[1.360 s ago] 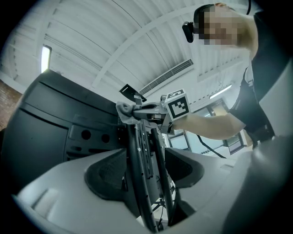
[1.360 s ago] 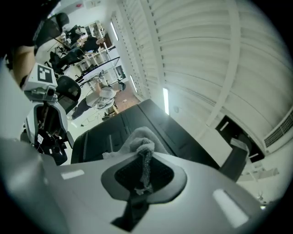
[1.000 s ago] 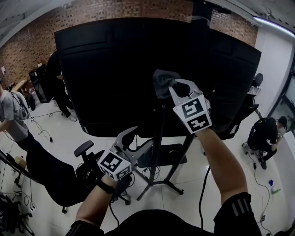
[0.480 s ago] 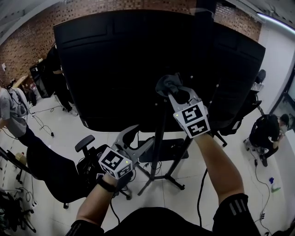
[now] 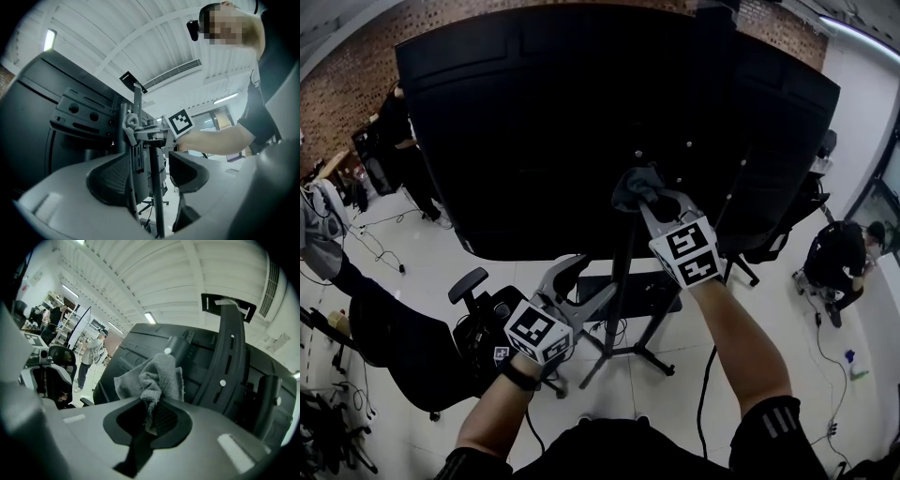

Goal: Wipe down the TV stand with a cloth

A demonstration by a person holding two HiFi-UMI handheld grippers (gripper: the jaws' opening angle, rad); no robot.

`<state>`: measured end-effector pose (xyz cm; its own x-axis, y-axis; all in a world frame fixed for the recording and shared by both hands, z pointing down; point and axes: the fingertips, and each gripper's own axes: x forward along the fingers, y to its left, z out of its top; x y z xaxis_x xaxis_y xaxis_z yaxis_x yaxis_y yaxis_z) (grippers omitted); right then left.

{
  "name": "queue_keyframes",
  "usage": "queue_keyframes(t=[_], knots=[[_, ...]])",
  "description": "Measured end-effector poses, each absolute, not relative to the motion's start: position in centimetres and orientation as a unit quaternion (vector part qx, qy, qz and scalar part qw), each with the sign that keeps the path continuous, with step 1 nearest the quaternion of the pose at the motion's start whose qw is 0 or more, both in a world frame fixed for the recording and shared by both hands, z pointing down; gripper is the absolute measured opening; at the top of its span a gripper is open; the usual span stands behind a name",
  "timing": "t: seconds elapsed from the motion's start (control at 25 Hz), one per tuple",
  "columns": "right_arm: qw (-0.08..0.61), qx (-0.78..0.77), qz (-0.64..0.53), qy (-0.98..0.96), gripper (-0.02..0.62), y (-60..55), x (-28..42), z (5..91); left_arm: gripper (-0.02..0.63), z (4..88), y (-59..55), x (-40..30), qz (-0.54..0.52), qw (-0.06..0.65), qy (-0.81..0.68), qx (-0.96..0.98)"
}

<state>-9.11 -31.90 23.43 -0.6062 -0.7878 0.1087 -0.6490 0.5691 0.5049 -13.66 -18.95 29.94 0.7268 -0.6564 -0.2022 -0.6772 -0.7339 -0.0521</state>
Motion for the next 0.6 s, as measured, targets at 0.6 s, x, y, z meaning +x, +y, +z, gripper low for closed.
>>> queue_keyframes(t=[0.6], knots=[[0.174, 0.429, -0.176, -0.869, 0.08, -31.6, -10.0, 30.6, 0.282, 33.9, -19.1, -13.7, 0.068, 0.026, 0.36, -0.93]])
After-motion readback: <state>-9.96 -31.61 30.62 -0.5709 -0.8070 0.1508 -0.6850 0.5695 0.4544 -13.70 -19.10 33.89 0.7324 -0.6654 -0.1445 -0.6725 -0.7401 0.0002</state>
